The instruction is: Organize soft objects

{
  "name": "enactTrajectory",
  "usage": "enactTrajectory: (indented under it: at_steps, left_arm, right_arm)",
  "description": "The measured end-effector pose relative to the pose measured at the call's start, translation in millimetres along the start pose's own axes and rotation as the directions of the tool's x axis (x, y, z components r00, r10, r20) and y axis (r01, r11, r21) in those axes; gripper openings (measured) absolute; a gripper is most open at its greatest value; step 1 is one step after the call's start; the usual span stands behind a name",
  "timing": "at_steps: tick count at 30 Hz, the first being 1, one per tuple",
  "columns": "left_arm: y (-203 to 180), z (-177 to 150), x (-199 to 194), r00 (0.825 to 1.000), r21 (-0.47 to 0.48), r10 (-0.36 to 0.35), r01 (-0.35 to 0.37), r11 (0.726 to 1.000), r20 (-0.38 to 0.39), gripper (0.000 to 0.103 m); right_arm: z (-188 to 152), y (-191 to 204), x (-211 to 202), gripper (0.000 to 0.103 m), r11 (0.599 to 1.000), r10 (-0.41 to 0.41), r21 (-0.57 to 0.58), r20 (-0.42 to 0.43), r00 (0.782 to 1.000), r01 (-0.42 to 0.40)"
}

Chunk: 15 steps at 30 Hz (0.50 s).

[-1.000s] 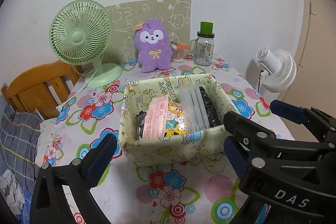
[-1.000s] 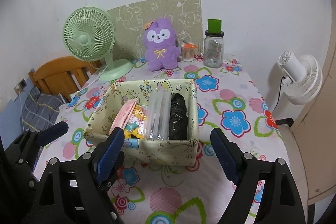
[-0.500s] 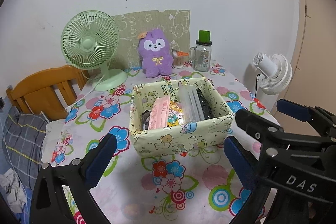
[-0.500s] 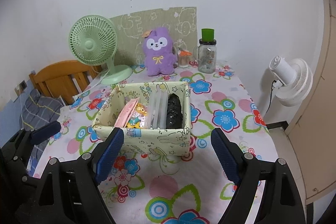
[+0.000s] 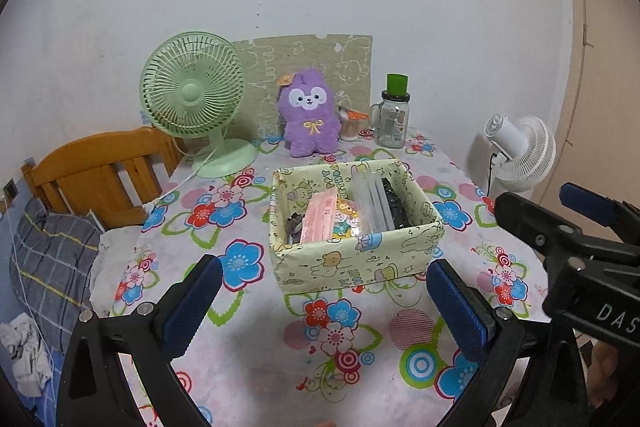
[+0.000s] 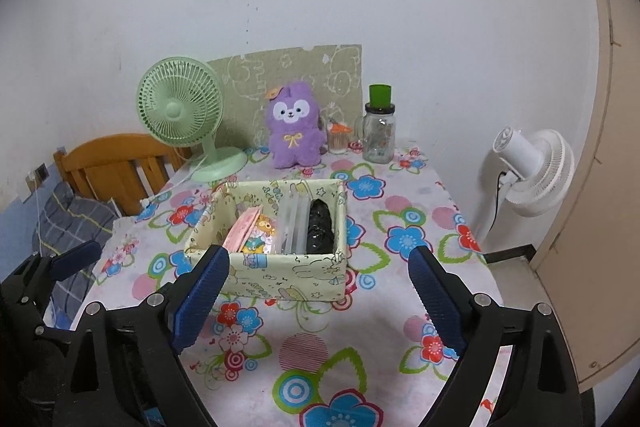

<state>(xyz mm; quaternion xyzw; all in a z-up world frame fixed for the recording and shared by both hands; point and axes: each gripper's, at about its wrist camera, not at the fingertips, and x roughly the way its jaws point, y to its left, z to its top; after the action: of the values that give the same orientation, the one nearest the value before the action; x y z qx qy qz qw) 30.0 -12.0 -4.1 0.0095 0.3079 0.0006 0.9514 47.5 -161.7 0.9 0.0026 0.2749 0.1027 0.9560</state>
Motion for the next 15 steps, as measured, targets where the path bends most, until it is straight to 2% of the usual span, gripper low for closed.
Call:
enactTrajectory:
  at_steps: [13, 15]
  left_arm:
    - [14.6, -6.5, -28.7, 0.998, -0.051, 0.029, -0.026, 0.998, 0.054, 0.103]
    - [14.7, -7.1, -33.0, 0.998, -0.047, 0.031, -0.028, 0.999, 0.062, 0.103]
  right_arm:
    - [-4.4, -2.4, -17.2, 0.096, 1.0, -0.012, 0.006, 0.03, 0.999, 0.012]
    - [-6.3, -2.2, -21.5, 0.096, 0.999, -0.041, 0.005, 0.046, 0.998, 0.041]
